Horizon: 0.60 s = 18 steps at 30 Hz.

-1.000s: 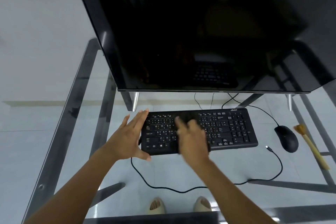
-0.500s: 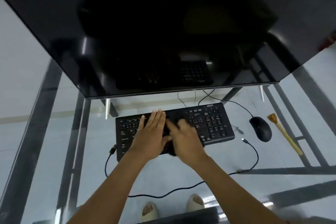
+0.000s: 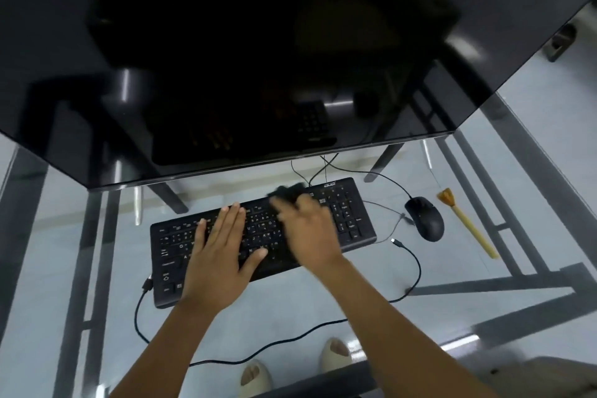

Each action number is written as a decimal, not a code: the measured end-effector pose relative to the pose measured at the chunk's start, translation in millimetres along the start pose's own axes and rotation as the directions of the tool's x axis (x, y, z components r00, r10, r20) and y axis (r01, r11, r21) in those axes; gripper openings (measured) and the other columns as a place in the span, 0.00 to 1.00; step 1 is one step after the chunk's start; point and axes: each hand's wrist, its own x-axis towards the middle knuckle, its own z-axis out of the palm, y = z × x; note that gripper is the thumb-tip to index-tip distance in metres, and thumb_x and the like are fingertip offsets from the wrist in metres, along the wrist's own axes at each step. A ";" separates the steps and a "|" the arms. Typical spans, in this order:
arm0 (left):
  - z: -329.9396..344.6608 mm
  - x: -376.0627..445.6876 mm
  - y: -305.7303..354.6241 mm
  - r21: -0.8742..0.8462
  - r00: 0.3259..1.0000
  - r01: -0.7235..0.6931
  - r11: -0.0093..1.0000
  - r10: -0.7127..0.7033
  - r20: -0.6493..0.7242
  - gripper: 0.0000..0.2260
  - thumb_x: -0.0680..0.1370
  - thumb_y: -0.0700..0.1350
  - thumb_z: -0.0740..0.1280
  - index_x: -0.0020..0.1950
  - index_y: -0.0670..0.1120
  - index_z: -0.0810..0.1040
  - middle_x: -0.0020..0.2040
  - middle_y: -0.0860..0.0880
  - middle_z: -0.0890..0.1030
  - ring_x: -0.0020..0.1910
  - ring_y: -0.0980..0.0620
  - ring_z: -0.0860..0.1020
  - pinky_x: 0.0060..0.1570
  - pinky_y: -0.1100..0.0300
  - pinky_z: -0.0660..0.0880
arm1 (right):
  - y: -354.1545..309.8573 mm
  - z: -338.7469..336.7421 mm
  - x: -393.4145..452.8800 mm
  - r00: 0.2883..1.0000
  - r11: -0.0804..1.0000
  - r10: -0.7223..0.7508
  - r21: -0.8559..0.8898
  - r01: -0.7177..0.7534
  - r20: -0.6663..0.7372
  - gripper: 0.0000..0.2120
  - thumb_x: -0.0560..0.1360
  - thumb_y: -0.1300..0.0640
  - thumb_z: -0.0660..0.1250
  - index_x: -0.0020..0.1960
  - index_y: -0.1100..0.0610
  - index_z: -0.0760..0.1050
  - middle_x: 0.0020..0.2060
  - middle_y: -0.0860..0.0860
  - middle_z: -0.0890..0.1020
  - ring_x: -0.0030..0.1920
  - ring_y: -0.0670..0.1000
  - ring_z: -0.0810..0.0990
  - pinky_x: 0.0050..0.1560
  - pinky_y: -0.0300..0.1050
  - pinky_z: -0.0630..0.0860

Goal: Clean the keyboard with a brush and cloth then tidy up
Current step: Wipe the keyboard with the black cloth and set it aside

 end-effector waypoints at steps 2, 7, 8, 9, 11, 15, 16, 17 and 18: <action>0.0 1.3 -0.7 -0.006 1.000 -0.007 1.000 0.006 -0.006 0.36 0.78 0.68 0.47 0.79 0.47 0.53 0.79 0.52 0.52 0.78 0.56 0.46 0.75 0.48 0.43 | 47.6 -15.6 5.2 0.958 0.958 0.286 0.032 -0.285 -0.017 0.18 0.78 0.58 0.60 0.66 0.48 0.74 0.49 0.57 0.77 0.46 0.60 0.77 0.46 0.47 0.74; 2.0 2.8 5.3 0.023 0.999 0.043 0.999 -0.042 -0.024 0.38 0.76 0.70 0.48 0.79 0.47 0.55 0.79 0.51 0.54 0.78 0.54 0.49 0.75 0.46 0.43 | 55.6 -19.4 -3.5 0.899 0.910 0.400 -0.039 -0.413 -0.178 0.18 0.76 0.59 0.66 0.66 0.57 0.74 0.42 0.61 0.76 0.35 0.61 0.77 0.38 0.52 0.76; 2.3 3.6 7.8 0.030 0.998 0.055 0.998 -0.054 -0.026 0.38 0.76 0.70 0.48 0.79 0.47 0.55 0.79 0.50 0.56 0.78 0.53 0.50 0.75 0.45 0.43 | 40.1 -13.9 -10.1 0.943 0.951 0.286 -0.068 -0.301 -0.169 0.20 0.73 0.59 0.69 0.65 0.56 0.75 0.41 0.59 0.76 0.34 0.60 0.77 0.36 0.51 0.75; 2.3 4.7 10.4 0.040 0.998 0.063 0.997 -0.062 -0.027 0.38 0.76 0.70 0.48 0.78 0.47 0.56 0.79 0.50 0.56 0.78 0.52 0.51 0.75 0.45 0.44 | 25.9 -9.6 -18.0 0.982 0.983 0.144 -0.093 -0.156 -0.122 0.22 0.72 0.58 0.71 0.65 0.55 0.75 0.41 0.57 0.76 0.35 0.58 0.77 0.37 0.50 0.74; 2.2 5.5 12.0 0.057 0.998 0.067 0.996 -0.066 -0.023 0.38 0.76 0.70 0.48 0.79 0.47 0.55 0.79 0.50 0.56 0.78 0.52 0.51 0.75 0.44 0.44 | 18.2 -5.3 -31.9 0.996 0.989 -0.086 -0.121 0.088 0.020 0.24 0.71 0.57 0.72 0.67 0.53 0.73 0.42 0.55 0.76 0.37 0.56 0.77 0.40 0.50 0.76; 2.8 4.4 9.8 0.087 0.998 0.064 0.994 -0.064 -0.007 0.38 0.76 0.71 0.45 0.79 0.47 0.53 0.79 0.50 0.54 0.78 0.52 0.49 0.75 0.44 0.44 | 67.8 -23.3 -26.0 0.969 0.973 0.215 -0.056 -0.223 -0.122 0.21 0.74 0.61 0.69 0.66 0.54 0.75 0.41 0.58 0.76 0.32 0.60 0.77 0.35 0.52 0.78; 2.8 4.1 10.1 0.095 0.998 0.066 0.993 -0.066 -0.002 0.39 0.76 0.71 0.45 0.79 0.47 0.53 0.79 0.50 0.54 0.78 0.52 0.49 0.75 0.43 0.45 | 72.1 -26.1 -26.3 0.939 0.945 0.317 -0.043 -0.325 -0.135 0.20 0.75 0.61 0.68 0.66 0.56 0.75 0.41 0.59 0.76 0.33 0.61 0.77 0.36 0.52 0.77; 2.9 3.5 10.6 0.099 0.998 0.066 0.993 -0.066 0.001 0.39 0.76 0.71 0.45 0.79 0.47 0.53 0.79 0.50 0.54 0.78 0.52 0.49 0.75 0.43 0.46 | 67.3 -25.8 -28.7 0.931 0.937 0.338 -0.045 -0.347 -0.136 0.20 0.75 0.61 0.68 0.66 0.56 0.74 0.41 0.59 0.76 0.33 0.61 0.77 0.36 0.51 0.76; 3.1 3.0 10.9 0.099 0.998 0.066 0.993 -0.067 0.001 0.39 0.76 0.70 0.45 0.79 0.46 0.54 0.79 0.49 0.54 0.78 0.52 0.49 0.75 0.43 0.46 | 56.3 -21.9 -32.5 0.951 0.954 0.283 -0.065 -0.292 -0.120 0.21 0.74 0.60 0.69 0.66 0.56 0.74 0.41 0.58 0.76 0.34 0.60 0.77 0.36 0.50 0.75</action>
